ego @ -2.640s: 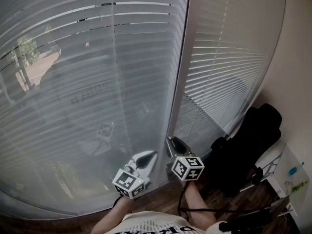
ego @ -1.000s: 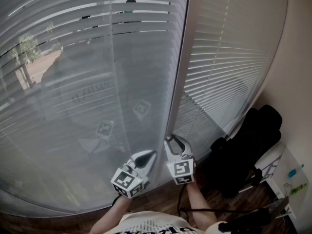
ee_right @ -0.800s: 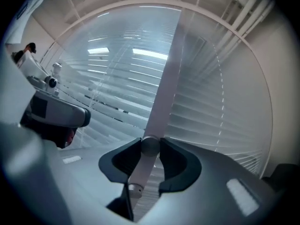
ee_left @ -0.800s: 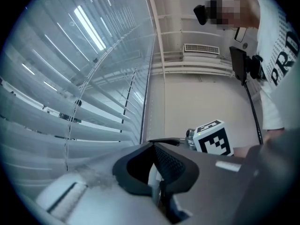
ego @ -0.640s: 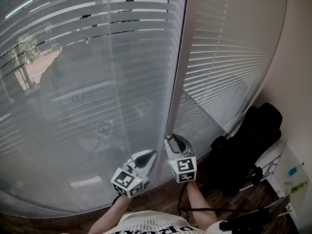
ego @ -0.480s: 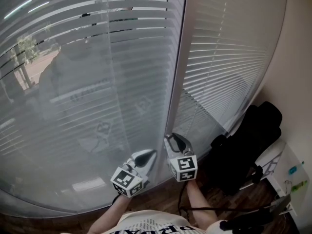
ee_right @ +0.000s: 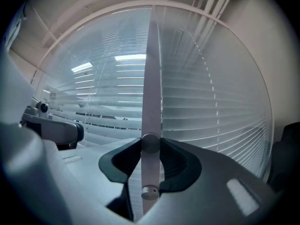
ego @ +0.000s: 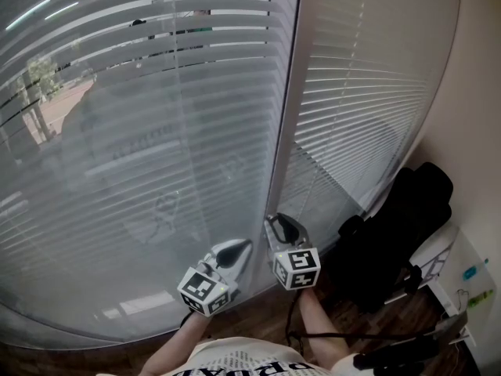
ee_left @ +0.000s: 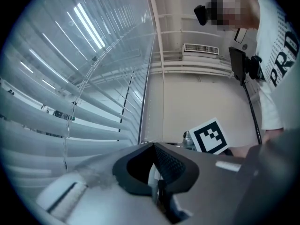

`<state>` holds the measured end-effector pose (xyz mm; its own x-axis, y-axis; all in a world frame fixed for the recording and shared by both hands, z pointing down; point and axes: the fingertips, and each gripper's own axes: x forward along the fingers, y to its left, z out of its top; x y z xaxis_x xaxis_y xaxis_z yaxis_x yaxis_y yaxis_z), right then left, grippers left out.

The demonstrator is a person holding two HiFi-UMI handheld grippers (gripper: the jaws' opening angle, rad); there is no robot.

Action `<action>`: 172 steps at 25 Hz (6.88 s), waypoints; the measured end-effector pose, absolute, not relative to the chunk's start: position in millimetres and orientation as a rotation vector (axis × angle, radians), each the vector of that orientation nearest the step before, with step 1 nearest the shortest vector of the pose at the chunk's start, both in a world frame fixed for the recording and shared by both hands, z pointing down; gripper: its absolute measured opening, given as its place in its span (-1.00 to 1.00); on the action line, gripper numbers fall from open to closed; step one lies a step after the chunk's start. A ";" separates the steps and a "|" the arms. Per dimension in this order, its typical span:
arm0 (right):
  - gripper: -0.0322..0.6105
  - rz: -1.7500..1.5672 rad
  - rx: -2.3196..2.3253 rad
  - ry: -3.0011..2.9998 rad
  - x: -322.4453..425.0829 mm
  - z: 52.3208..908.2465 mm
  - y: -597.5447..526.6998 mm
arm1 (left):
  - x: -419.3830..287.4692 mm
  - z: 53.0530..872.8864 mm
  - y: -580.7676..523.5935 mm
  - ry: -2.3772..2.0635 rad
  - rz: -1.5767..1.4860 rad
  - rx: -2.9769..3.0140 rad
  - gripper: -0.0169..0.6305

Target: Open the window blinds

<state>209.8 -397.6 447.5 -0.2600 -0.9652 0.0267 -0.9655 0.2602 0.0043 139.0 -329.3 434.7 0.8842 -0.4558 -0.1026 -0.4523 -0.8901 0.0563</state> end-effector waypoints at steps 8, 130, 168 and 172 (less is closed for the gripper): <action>-0.48 0.160 1.928 -2.543 210.3 448.9 -398.4 | 138.4 435.0 -328.7 -0.727 -0.173 3.020 -0.97; -0.48 -0.483 1.666 -2.177 199.8 439.9 -395.6 | 129.9 438.3 -336.9 -0.735 -0.191 2.992 -0.97; -0.48 0.563 1.991 -2.746 213.4 445.5 -397.7 | 132.8 440.6 -334.5 -0.715 -0.185 2.982 -0.97; -0.48 0.690 1.997 -2.798 213.9 446.5 -397.9 | 133.6 441.2 -334.0 -0.712 -0.183 2.983 -0.97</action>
<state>213.9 -397.9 446.5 -0.3068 -0.9494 -0.0677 -0.8091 0.2977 -0.5068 133.6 -334.0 441.2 0.8855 -0.4539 -0.0995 -0.4456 -0.8902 0.0951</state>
